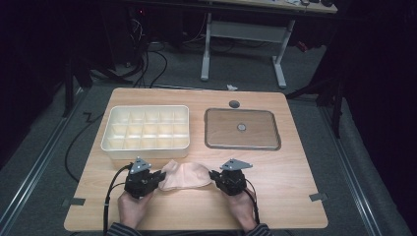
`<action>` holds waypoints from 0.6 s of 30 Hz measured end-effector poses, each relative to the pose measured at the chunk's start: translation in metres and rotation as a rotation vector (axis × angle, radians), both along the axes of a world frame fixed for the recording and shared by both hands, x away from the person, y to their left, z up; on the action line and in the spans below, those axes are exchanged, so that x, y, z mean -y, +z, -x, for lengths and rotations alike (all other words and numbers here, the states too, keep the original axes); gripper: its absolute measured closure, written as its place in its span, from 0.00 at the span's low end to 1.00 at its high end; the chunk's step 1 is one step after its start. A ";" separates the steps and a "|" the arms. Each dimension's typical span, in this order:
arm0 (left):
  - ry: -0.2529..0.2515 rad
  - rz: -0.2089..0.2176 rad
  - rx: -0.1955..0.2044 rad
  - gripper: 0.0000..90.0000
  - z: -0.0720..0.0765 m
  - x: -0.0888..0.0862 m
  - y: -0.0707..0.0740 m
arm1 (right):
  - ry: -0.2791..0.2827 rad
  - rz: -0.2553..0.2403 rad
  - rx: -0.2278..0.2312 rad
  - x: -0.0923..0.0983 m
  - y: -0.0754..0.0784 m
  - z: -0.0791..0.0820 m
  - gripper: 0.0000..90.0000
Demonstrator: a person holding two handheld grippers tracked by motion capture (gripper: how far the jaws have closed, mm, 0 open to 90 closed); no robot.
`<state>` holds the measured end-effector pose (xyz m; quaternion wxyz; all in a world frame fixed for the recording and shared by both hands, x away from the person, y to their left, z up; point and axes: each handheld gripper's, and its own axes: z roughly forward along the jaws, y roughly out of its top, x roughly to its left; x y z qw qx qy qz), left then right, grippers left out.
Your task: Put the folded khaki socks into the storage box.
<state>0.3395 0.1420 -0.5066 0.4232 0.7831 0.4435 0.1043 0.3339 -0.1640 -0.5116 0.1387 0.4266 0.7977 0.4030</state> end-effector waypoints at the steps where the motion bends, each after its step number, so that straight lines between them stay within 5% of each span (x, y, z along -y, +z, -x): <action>1: -0.002 0.009 -0.004 0.90 -0.001 0.002 0.000 | -0.005 0.002 -0.002 0.002 0.000 0.000 0.97; 18: -0.025 0.001 -0.020 0.89 -0.013 0.039 -0.014 | -0.087 0.029 -0.017 0.041 -0.005 0.000 0.96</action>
